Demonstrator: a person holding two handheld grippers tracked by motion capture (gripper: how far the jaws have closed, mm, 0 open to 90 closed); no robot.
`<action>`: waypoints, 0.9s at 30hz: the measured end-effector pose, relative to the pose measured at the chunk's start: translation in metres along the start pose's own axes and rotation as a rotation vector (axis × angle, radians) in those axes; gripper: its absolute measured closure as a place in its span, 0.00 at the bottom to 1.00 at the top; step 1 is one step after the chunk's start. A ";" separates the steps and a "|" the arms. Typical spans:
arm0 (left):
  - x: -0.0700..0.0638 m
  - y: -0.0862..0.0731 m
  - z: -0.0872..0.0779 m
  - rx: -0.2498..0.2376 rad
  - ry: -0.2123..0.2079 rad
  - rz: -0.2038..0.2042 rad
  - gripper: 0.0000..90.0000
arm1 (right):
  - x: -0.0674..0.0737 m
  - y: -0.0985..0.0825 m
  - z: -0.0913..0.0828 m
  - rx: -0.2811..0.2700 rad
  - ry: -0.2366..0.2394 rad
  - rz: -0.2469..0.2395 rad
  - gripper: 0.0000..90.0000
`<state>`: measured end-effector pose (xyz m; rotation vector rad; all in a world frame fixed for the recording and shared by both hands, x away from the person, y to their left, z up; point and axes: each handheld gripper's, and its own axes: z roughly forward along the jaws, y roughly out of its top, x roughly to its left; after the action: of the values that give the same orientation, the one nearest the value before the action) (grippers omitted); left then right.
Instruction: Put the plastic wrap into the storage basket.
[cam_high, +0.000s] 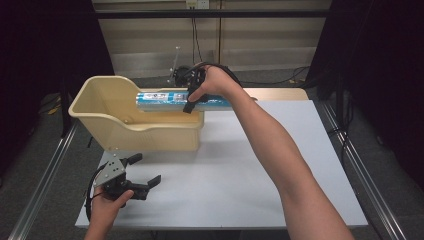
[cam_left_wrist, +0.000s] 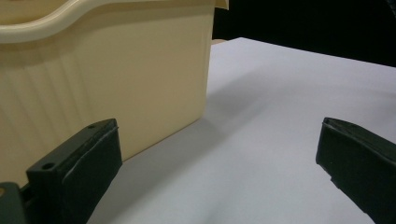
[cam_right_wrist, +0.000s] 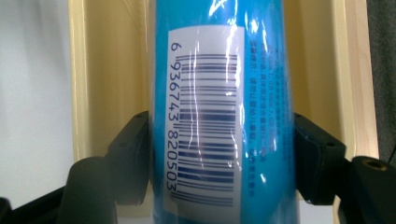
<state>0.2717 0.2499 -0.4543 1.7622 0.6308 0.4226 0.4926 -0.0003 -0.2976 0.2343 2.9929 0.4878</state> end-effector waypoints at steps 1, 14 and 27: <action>0.000 0.000 0.000 -0.004 0.001 -0.006 0.00 | 0.000 0.000 0.000 0.004 -0.001 -0.001 0.35; -0.002 0.000 0.001 0.003 -0.003 -0.008 0.00 | 0.002 0.006 -0.032 -0.046 -0.016 0.049 0.30; -0.003 0.000 0.001 0.005 -0.002 -0.007 0.00 | 0.004 -0.015 -0.050 -0.056 -0.059 0.092 0.21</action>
<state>0.2700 0.2470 -0.4548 1.7647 0.6369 0.4142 0.4806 -0.0293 -0.2561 0.3760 2.9161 0.5627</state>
